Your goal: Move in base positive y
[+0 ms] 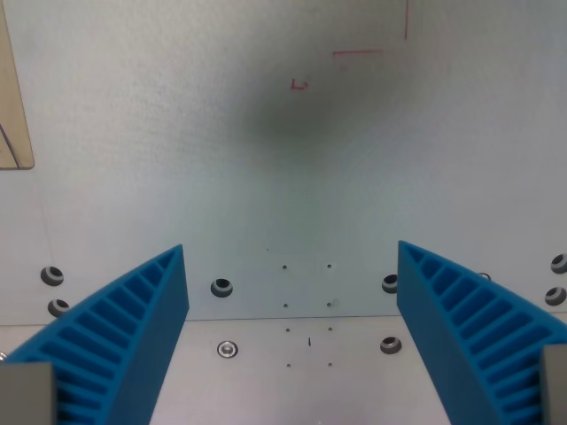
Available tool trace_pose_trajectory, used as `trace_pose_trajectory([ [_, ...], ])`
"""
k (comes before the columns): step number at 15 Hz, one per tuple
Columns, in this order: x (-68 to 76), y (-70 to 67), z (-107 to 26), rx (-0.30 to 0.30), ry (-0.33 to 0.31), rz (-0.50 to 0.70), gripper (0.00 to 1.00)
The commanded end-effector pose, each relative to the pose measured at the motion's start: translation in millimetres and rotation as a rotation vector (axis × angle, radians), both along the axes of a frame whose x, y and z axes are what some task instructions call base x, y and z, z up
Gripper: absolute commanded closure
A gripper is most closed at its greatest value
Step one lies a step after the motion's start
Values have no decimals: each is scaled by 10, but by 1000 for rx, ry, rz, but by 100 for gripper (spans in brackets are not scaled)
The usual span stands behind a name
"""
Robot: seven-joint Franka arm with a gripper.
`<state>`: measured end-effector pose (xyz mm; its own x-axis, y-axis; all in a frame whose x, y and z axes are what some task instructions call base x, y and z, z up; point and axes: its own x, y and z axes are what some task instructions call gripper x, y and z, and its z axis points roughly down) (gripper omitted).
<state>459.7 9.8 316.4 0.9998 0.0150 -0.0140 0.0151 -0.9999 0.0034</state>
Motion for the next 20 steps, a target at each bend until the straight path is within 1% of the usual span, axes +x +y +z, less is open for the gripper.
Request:
trace_pose_trajectory([
  [1, 0, 50, 33, 0, -7, 0, 0],
  [20, 35, 1001, 28, 0, -7, 0, 0],
])
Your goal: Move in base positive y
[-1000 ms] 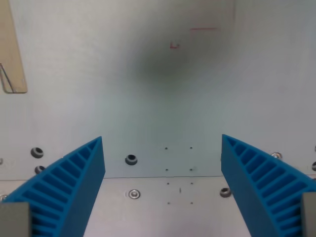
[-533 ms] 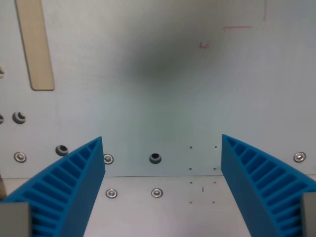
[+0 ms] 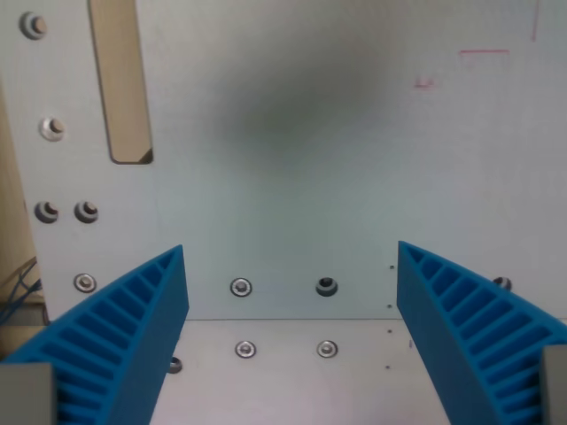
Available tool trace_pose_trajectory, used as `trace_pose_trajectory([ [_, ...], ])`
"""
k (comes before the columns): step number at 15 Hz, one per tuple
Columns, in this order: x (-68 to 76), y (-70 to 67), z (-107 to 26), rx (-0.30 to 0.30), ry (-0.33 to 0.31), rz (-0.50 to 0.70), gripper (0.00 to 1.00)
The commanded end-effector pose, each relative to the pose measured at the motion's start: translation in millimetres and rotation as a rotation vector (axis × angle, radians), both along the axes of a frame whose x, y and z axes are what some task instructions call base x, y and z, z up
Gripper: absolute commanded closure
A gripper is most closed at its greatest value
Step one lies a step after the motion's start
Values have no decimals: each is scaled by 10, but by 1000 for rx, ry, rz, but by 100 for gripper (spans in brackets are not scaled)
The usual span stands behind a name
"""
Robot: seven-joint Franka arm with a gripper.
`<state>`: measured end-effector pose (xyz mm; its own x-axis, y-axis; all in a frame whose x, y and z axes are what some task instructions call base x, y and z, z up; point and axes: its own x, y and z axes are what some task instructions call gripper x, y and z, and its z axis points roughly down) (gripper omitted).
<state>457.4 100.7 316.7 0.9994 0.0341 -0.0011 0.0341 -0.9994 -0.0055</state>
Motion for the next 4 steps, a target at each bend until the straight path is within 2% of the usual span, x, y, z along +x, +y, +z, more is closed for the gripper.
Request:
trace_pose_trajectory([
  [1, 61, 142, 24, -9, 5, -19, 0],
  [4, 69, 292, 22, -9, 5, -19, 0],
])
